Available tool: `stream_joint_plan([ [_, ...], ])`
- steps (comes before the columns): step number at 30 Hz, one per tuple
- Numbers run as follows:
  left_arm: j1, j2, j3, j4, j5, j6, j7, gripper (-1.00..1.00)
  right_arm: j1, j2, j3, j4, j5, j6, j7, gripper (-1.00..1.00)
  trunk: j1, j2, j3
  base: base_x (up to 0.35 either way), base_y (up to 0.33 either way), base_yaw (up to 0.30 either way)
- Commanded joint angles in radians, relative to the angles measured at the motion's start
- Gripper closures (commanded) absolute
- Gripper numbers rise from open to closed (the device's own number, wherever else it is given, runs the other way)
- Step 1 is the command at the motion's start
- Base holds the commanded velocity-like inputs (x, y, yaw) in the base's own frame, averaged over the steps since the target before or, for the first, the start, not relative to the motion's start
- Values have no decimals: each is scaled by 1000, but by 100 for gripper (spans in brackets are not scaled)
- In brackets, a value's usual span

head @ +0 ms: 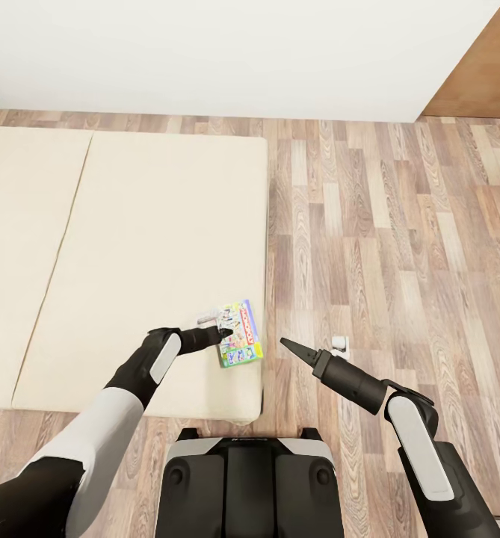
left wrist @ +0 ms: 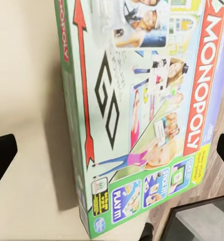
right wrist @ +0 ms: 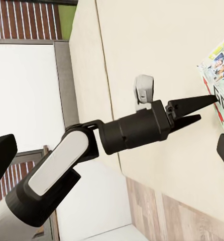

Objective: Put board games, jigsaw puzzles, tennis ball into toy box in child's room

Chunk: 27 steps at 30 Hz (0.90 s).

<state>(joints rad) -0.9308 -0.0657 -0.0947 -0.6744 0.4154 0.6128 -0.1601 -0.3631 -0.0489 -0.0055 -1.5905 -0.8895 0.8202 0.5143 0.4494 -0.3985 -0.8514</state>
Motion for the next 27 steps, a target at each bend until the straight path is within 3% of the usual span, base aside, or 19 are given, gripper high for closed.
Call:
stream_joint_plan([
  [1,0,0,0,1,1,4,1,-100,0,0,-1,0,-2,5,1,-100,1,-1,-1,0,0,0],
  [11,-2,-5,1,58,4,-12,6,-100,0,0,-1,0,-2,5,1,-100,1,-1,-1,0,0,0],
  [27,-2,-6,-9,70,0,-63,-13,-100,0,0,-1,0,-2,5,1,-100,1,-1,-1,0,0,0],
])
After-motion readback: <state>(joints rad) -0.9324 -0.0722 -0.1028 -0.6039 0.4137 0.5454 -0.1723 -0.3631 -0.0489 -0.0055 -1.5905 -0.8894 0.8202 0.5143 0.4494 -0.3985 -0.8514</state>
